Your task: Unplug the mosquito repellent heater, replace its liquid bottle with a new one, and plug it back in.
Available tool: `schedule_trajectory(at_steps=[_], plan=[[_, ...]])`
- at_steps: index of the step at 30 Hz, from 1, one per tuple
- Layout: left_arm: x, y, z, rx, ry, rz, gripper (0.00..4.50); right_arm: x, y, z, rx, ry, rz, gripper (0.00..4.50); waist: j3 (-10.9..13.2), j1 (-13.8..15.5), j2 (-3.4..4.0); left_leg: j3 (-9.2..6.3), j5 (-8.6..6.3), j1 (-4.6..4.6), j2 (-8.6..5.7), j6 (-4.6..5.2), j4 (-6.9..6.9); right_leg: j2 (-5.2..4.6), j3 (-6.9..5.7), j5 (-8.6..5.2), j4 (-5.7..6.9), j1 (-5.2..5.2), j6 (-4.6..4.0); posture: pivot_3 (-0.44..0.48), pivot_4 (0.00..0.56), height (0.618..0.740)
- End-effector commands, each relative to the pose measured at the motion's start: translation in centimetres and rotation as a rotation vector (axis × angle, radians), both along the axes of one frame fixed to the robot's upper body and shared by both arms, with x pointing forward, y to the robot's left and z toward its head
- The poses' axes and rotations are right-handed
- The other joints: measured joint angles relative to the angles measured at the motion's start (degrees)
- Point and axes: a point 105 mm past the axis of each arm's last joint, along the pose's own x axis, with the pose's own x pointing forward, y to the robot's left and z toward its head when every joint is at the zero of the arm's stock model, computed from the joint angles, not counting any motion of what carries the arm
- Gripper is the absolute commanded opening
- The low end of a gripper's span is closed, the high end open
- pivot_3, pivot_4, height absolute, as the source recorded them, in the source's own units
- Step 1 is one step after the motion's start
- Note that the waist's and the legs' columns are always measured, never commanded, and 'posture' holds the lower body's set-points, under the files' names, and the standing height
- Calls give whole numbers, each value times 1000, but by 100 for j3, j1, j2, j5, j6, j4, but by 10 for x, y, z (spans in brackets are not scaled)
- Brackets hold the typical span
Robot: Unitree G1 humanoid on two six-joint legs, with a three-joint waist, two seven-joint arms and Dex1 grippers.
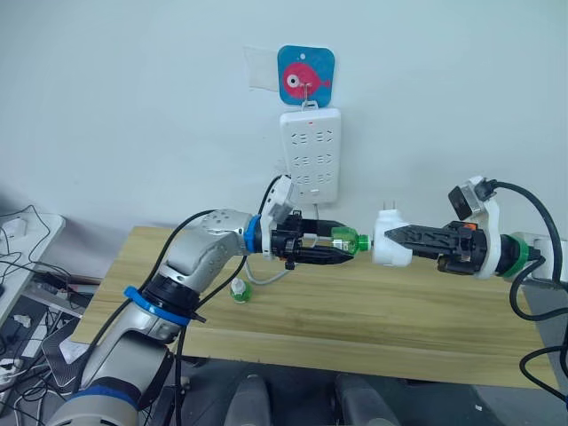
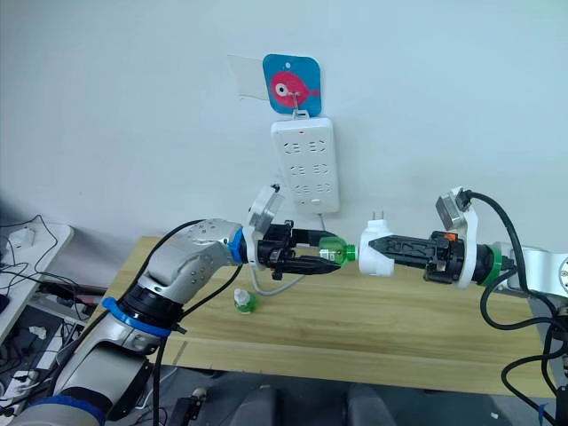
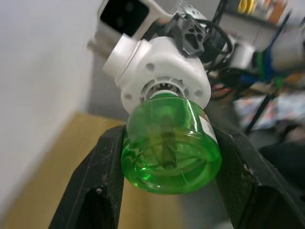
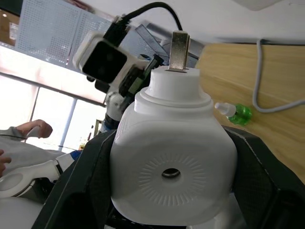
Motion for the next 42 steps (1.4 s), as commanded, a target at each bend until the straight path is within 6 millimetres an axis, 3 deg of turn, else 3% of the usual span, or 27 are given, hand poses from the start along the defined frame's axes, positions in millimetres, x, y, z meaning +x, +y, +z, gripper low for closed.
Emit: schedule_trajectory(at_steps=[1, 5, 8, 12, 16, 19, 22, 27, 33, 37, 42], plan=[[-2, 13, 18, -6, 231, -42, 2250, -6, 1, 7, -4, -31, 19, 2974, 19, -3, 1, -1, 0, 1, 0, 0, 1, 1, 0, -1, 1, 0, 2, 14, 167, 740], [-3, 23, 24, -9, 327, -53, 2250, -3, -11, 1, -54, -5, -52, 2974, 36, 2, -1, 0, 0, 1, 0, 0, -1, 3, 4, 2, -2, -2, -6, 9, 170, 740], [-3, 30, 21, 11, 335, -36, 2250, 8, -31, -15, -164, 30, -174, 2974, 58, 5, -13, 1, 0, -2, 1, 0, -2, 3, 3, 10, -7, -3, -20, 11, 174, 740], [-2, 35, 10, 50, 308, -2, 2250, 23, -67, -60, -475, 77, -328, 2974, 62, 12, -14, 10, 0, 0, 0, -1, -1, 0, 10, 10, -7, -4, -20, 23, 177, 740], [-6, 31, 2, 72, 273, 12, 2250, 40, -124, -114, -878, 86, -496, 2974, 72, 19, -21, 10, 1, 2, 0, -2, -1, 0, 10, 10, -8, -5, -20, 45, 182, 740], [-6, 32, 0, 80, 257, 32, 2250, 39, -153, -140, -1079, 87, -490, 2974, 96, 31, -9, 18, 1, 1, -1, -2, -1, -2, 15, 10, -7, -9, -20, 63, 186, 740], [-9, 35, -2, 93, 259, 44, 2250, 37, -172, -157, -1171, 117, -487, 2974, 104, 49, -4, 23, 1, 1, 0, -3, -4, -3, 18, 11, -7, -10, -21, 80, 189, 740], [-19, 39, -6, 111, 265, 30, 2250, 34, -188, -173, -1219, 165, -487, 2974, 129, 46, -1, 26, 1, 3, 1, -4, -6, -3, 20, 11, -5, -10, -22, 95, 193, 740], [-21, 40, -7, 117, 281, 40, 2250, 35, -186, -176, -1160, 223, -496, 2974, 132, 80, -5, 26, 2, 8, -3, -4, 1, -8, 18, 12, -5, 0, -22, 111, 196, 740], [-20, 39, -5, 116, 280, 32, 2250, 35, -188, -171, -1153, 221, -496, 4400, 133, 94, -3, 27, 1, 7, -3, -4, 0, -9, 17, 12, -5, -1, -22, 105, 189, 740], [-20, 37, -7, 117, 274, 23, 2250, 31, -197, -147, -1155, 181, -519, 4474, 139, 140, 8, 31, 2, 6, -4, -5, -2, -10, 19, 12, -5, -4, -22, 80, 175, 740]])
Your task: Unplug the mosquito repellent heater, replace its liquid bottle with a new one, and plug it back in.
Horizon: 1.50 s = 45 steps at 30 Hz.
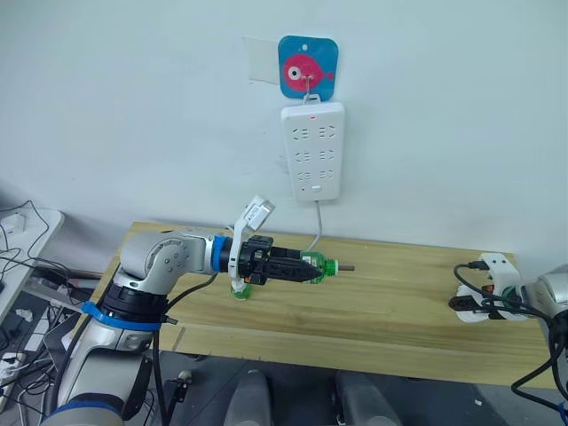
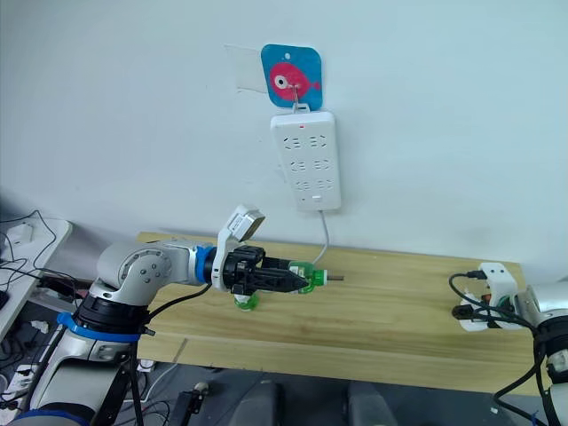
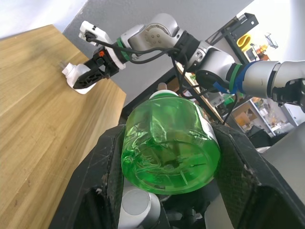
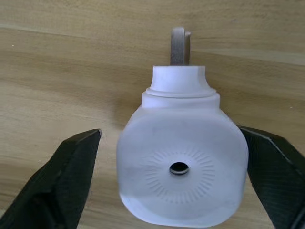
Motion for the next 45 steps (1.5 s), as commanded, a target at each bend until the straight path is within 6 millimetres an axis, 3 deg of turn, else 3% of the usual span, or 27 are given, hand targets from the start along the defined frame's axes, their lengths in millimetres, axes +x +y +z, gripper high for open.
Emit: schedule_trajectory(at_steps=[1, 5, 9, 13, 18, 21, 27, 31, 35, 45], plan=[[-1, -2, 8, -21, -37, -21, 2250, 0, -14, 33, -36, -68, 2, 4474, 2, 27, 7, 1, 0, 0, -2, 0, 0, -2, 1, 0, 0, 0, 0, 76, 172, 740], [0, -3, 7, -34, -32, -26, 2250, -4, -8, 74, -4, -142, 0, 4474, 2, 35, 8, 2, 0, 0, -3, 0, 2, -4, 1, 0, 0, 0, 0, 49, 166, 740], [6, -5, 9, -65, -121, 9, 2250, -1, 20, 134, 150, -334, 5, 4474, 0, 5, 9, 2, 1, 1, -2, -1, 0, -3, 2, 0, 2, 0, 0, 36, 159, 740], [24, -18, 16, -136, -323, 131, 2250, -3, 53, 166, 393, -557, 18, 4474, -5, 16, 0, -1, 11, 3, -1, -19, 3, -3, -4, 0, 3, 6, 0, 2, 161, 740], [51, -33, 27, -203, -533, 302, 2250, -7, 88, 172, 713, -826, -61, 4474, -9, 21, -2, -2, 12, -2, -4, -24, -2, -8, -5, 1, -3, 8, 0, -17, 162, 740], [56, -42, 27, -218, -606, 340, 2250, -6, 116, 184, 925, -964, -108, 4474, -10, -20, 4, 8, 13, -8, -6, -24, -2, -12, 5, 1, 5, -4, 0, -28, 160, 740], [55, -60, 22, -235, -677, 340, 2250, -23, 178, 175, 1109, -912, -60, 4474, -15, -114, 12, 2, 4, -9, -4, -9, -10, -10, -2, 1, 9, -7, 0, -43, 157, 740], [61, -68, 20, -245, -700, 395, 2250, -28, 194, 168, 1182, -834, -110, 4474, -15, -194, 11, 10, 1, -17, -13, -4, -2, -21, 6, 1, 2, -8, 2, -38, 158, 740], [54, -77, 19, -265, -715, 384, 2250, -24, 210, 177, 1258, -807, -143, 4474, -15, -297, 11, 8, 5, -12, -14, -9, 2, -18, 7, 7, 9, -7, 14, -37, 158, 740], [37, -83, 17, -281, -727, 328, 2250, -16, 226, 182, 1255, -780, -132, 4474, -16, -375, 11, 3, 6, -8, -6, -10, -3, -5, 6, 6, 8, -4, 14, -28, 155, 740]])
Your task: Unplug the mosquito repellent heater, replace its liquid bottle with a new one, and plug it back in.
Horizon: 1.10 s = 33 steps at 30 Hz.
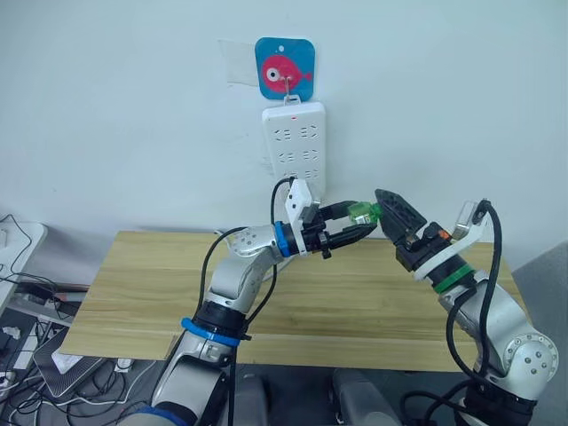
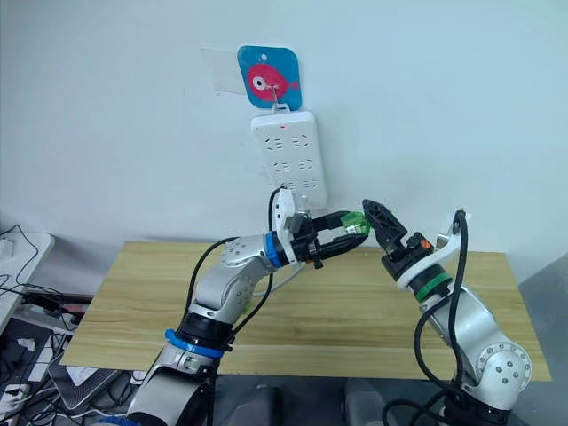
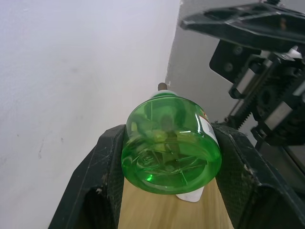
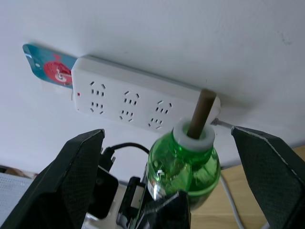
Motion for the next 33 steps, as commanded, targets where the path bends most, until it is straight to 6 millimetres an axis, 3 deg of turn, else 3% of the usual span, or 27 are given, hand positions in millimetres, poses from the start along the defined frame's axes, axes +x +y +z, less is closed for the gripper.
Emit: schedule_trajectory(at_steps=[1, 4, 6, 16, 21, 28, 29, 33], plan=[[-9, -4, 12, -15, -56, -28, 2250, -4, 9, 9, -4, -42, 35, 4474, 0, -6, 0, 0, 0, 0, 0, 0, 0, 0, 1, 0, 0, 0, 0, -30, 155, 740], [-9, -5, 12, -16, -57, -28, 2250, -3, 10, 9, 2, -42, 37, 4474, 0, -19, 0, 0, 1, 0, 0, -2, 2, 0, 0, 0, 1, 0, 0, -31, 153, 740], [-9, -6, 13, -18, -62, -29, 2250, -4, 13, 10, 5, -44, 43, 4117, 0, -20, 0, 0, 1, 0, -1, -2, 2, 0, 1, 0, 0, 1, 0, -30, 153, 740], [-11, -7, 13, -19, -69, -35, 2250, -5, 12, 4, -14, -25, 32, 937, 0, -17, 0, -1, 2, 1, 0, -3, 3, 0, 0, 0, 1, 1, 0, -27, 147, 740], [-12, -8, 12, -14, -70, -43, 2250, -3, 10, 5, -16, -27, 27, 856, 0, -9, -1, -1, 2, 0, -1, -4, 3, 0, 1, 0, 1, 1, 0, -25, 143, 740], [-8, 0, -1, 104, -81, -50, 4331, -1, 2, 2, -43, -29, 0, 856, -1, 15, 0, -1, 3, 1, -1, -6, 3, 0, 1, 0, 2, 1, -1, -17, 137, 740], [-6, 3, -3, 134, -87, -51, 4500, 0, -2, -1, -56, -24, -18, 856, -1, 15, 0, -1, 4, 2, -1, -6, 3, 0, 1, 0, 2, 1, -1, -10, 137, 740], [2, 19, -8, 220, -80, -50, 4500, 5, -27, -17, -179, -2, -115, 856, -1, 57, 0, -2, 4, 3, -1, -6, 3, 0, -1, 0, 5, 1, -1, 4, 136, 740]])
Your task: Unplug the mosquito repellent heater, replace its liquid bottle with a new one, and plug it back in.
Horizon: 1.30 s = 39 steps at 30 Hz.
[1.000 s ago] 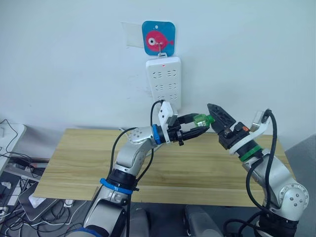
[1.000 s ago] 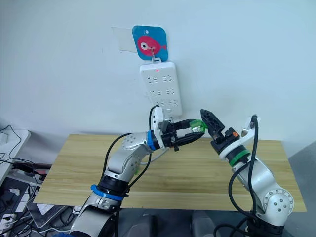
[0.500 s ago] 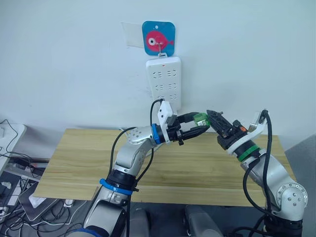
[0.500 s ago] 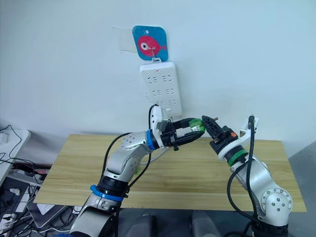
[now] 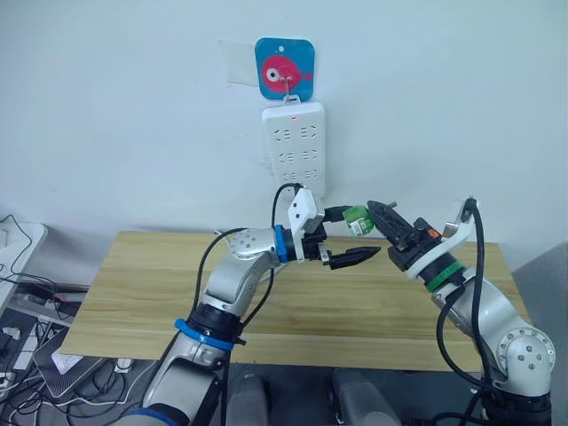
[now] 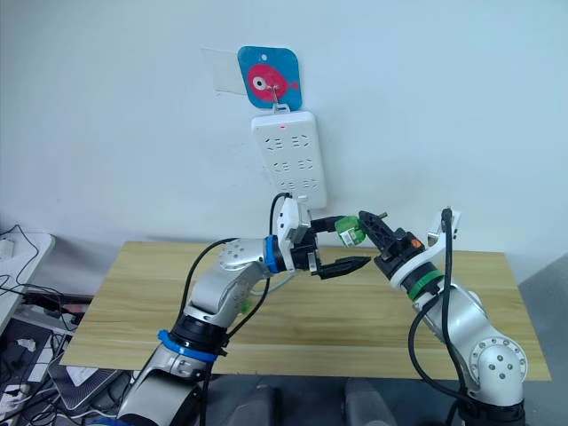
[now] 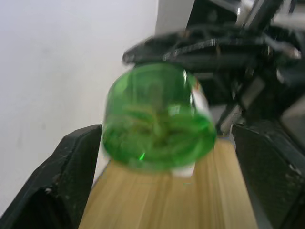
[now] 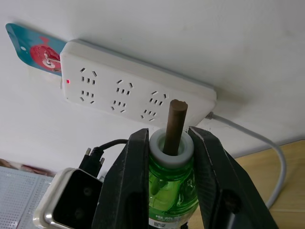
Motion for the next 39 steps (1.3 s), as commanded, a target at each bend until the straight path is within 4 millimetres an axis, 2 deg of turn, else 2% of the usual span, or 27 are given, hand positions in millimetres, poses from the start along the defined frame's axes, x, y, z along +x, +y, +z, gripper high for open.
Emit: schedule_trajectory(at_steps=[1, 2, 5, 7, 11, 16, 23, 29, 30, 32, 36, 38, 39], plan=[[3, 8, 8, 42, -29, -21, 4500, 2, -23, -8, -126, -22, -89, 856, 0, 40, 0, 1, 0, -1, -1, 0, 0, 0, 1, 0, 0, 0, 0, 4, 136, 740], [3, 10, 7, 59, -27, -29, 4500, 2, -28, -16, -217, -24, -98, 856, 0, 56, 0, 2, 0, 0, -2, -1, 1, -1, 2, 0, -1, 0, 0, 4, 136, 740], [-7, 16, 1, 153, -42, -102, 4500, 5, -48, -57, -687, -25, -119, 856, -3, 99, 2, 4, 1, -1, -2, -2, 0, -2, 3, 0, -3, -1, 0, 22, 130, 740], [-17, 18, -6, 219, -51, -169, 4500, 8, -63, -81, -935, -44, -152, 856, -5, 128, -1, 3, 3, 2, -1, -6, 0, -2, 0, 0, -5, -1, 0, 28, 131, 740], [-28, 16, -12, 263, -63, -241, 4500, 18, -85, -115, -1184, -117, -248, 856, -6, 176, -1, 4, 2, 5, -1, -4, 0, 1, 2, 0, -1, -1, -1, 28, 131, 740], [-28, 11, -15, 272, -69, -257, 4500, 35, -95, -136, -1290, -190, -336, 856, -7, 194, -1, 13, 4, 7, -2, -6, 7, -2, 11, 1, 6, -1, -1, 41, 124, 740], [-25, 12, -14, 273, -76, -250, 4500, 37, -114, -171, -1292, -77, -391, 856, -9, 228, 1, 11, 8, 10, -3, -14, 6, -4, 7, 0, 18, -1, -3, 45, 126, 740], [-24, 10, -10, 240, -68, -239, 4500, 34, -118, -179, -1269, -44, -421, 856, -18, 222, 2, 11, 7, 19, -3, -13, 9, -5, 9, 0, 33, 0, -4, 44, 131, 740], [-24, 10, -10, 238, -68, -240, 4500, 33, -116, -178, -1259, -52, -420, 1626, -18, 222, 2, 11, 7, 20, -3, -13, 9, -5, 9, -1, 36, 0, -5, 43, 131, 740], [-23, 9, -9, 235, -68, -239, 4500, 32, -115, -177, -1249, -60, -420, 2197, -18, 220, 2, 11, 7, 20, -3, -13, 9, -5, 8, -1, 38, 0, -6, 41, 131, 740], [-12, 11, -8, 227, -79, -177, 4500, 25, -119, -169, -1256, -75, -418, 3661, -19, 226, 4, 11, 7, 20, -4, -13, 9, -5, 9, -2, 42, -1, -7, 40, 132, 740], [-7, 13, -4, 206, -88, -153, 4500, 19, -121, -155, -1276, -115, -420, 4369, -19, 217, 4, 11, 7, 21, -5, -13, 9, -5, 10, -2, 43, -1, -7, 45, 138, 740], [-5, 16, -1, 189, -91, -135, 4500, 16, -122, -145, -1280, -135, -429, 4445, -19, 225, 5, 11, 7, 20, -6, -13, 9, -5, 11, -3, 45, -3, -7, 45, 138, 740]])
